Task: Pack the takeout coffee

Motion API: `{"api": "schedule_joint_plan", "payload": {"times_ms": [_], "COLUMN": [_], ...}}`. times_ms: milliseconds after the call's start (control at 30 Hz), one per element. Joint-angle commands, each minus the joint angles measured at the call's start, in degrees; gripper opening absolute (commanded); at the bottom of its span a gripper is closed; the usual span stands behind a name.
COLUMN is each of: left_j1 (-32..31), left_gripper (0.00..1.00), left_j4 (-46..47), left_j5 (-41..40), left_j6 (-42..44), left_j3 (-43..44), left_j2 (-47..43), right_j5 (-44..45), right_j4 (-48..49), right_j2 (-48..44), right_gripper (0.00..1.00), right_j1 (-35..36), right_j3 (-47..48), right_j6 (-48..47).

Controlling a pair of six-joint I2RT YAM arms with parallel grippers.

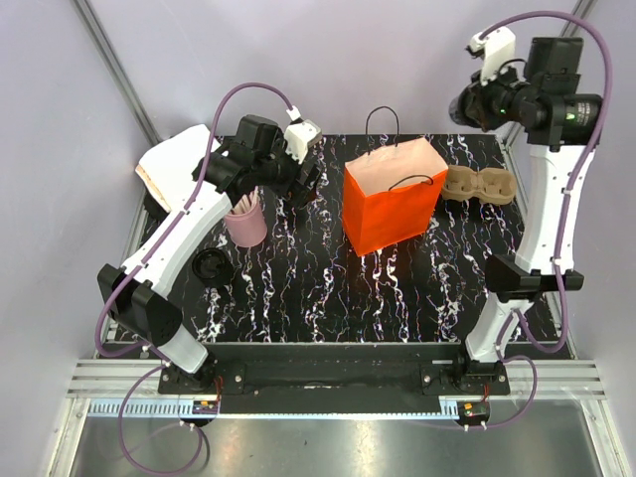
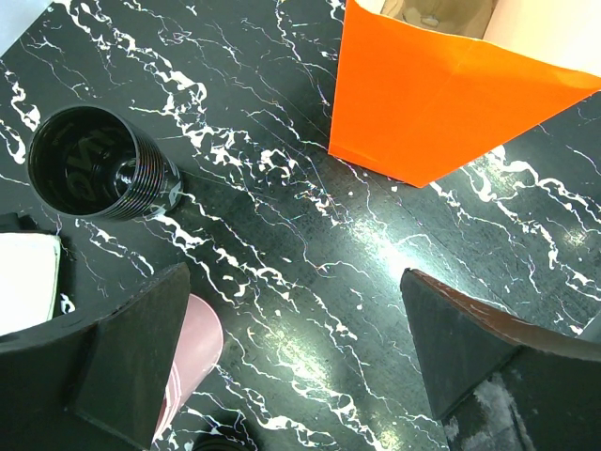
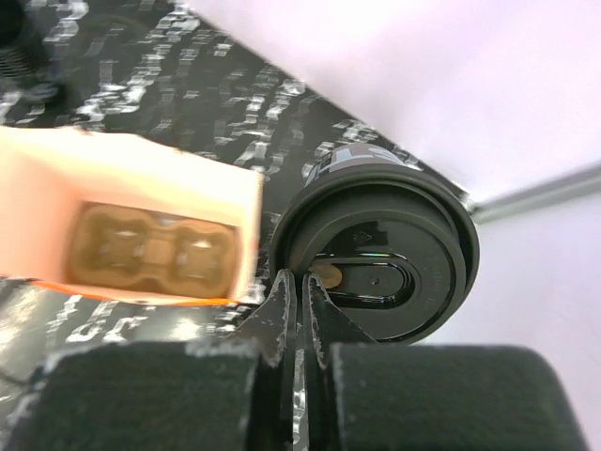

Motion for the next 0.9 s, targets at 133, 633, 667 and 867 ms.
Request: {"api": "schedule_joint_plan", "payload": {"times_ms": [133, 633, 667, 867], "left_j1": [-0.23, -0.23, -0.23, -0.23], "left_gripper": [0.99, 0.99, 0.99, 0.99], "left_j4": [1.56, 1.73, 1.73, 1.73], "left_j5": [-0.13, -0.40, -0.31, -0.22], "left_j6": [-0.10, -0.01, -0.01, -0.01], "left_j3": [1.93, 1.58, 1.58, 1.49], "left_j2": [-0.61, -0.43, -0.43, -0.34], "right_j5": [-6.28, -9.99, -9.99, -9.03], "right_j4": [-4.63, -5.25, -5.16, -3.40], "right_j2": [-4.03, -3.86, -3.60, -1.84], "right_gripper": [0.00, 0.00, 0.00, 0.00], "right_j1": [8.13, 12.71, 12.80, 13.58], "right_j3": [-5.56, -18.04, -18.65, -21.20], "right_j6": [4.43, 5.58, 5.58, 5.84]}}
